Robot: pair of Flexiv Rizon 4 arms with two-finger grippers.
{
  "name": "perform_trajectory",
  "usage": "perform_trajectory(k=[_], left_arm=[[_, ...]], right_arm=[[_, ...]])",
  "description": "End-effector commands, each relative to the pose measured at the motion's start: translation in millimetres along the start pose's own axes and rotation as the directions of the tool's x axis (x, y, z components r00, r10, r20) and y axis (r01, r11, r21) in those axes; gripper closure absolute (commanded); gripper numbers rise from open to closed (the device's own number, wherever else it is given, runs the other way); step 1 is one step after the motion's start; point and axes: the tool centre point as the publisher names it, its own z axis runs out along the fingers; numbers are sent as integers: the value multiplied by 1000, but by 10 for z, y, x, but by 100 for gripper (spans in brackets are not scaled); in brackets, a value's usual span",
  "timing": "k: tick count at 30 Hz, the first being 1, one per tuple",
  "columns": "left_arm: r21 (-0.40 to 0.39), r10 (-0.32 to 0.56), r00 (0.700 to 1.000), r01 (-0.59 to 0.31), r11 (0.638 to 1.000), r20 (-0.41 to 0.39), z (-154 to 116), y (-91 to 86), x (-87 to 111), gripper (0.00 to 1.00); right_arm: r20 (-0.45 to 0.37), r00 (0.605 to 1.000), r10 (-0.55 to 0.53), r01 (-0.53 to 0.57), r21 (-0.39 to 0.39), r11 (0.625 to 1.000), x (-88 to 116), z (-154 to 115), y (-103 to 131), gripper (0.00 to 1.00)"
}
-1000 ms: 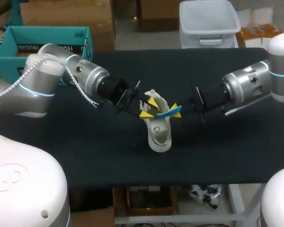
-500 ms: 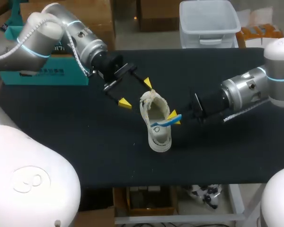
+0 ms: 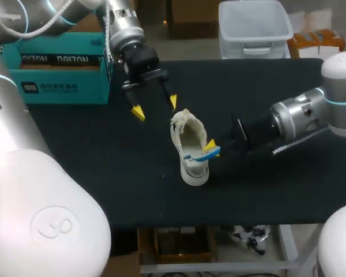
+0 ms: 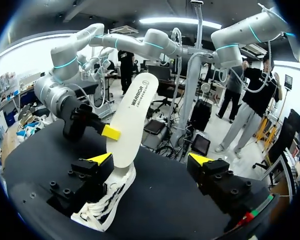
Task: Open the shoe tongue, take the insole out of the shoe, put the insole back into the shoe, and pack the shoe into the shoebox
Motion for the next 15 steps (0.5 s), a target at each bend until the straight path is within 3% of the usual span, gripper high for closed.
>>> perform_trajectory(k=[1,15], left_arm=[[-40,20,997,-23,999,-80,-24,-46,4,0],[-45,74,997,-72,996,30,-40,-60,33,0]], right_arm=[[-1,1000,2,-2,1,1000,-9,-8,-2,100],[-4,1000,-9,9,-1,1000,-4,-32,-30,100]])
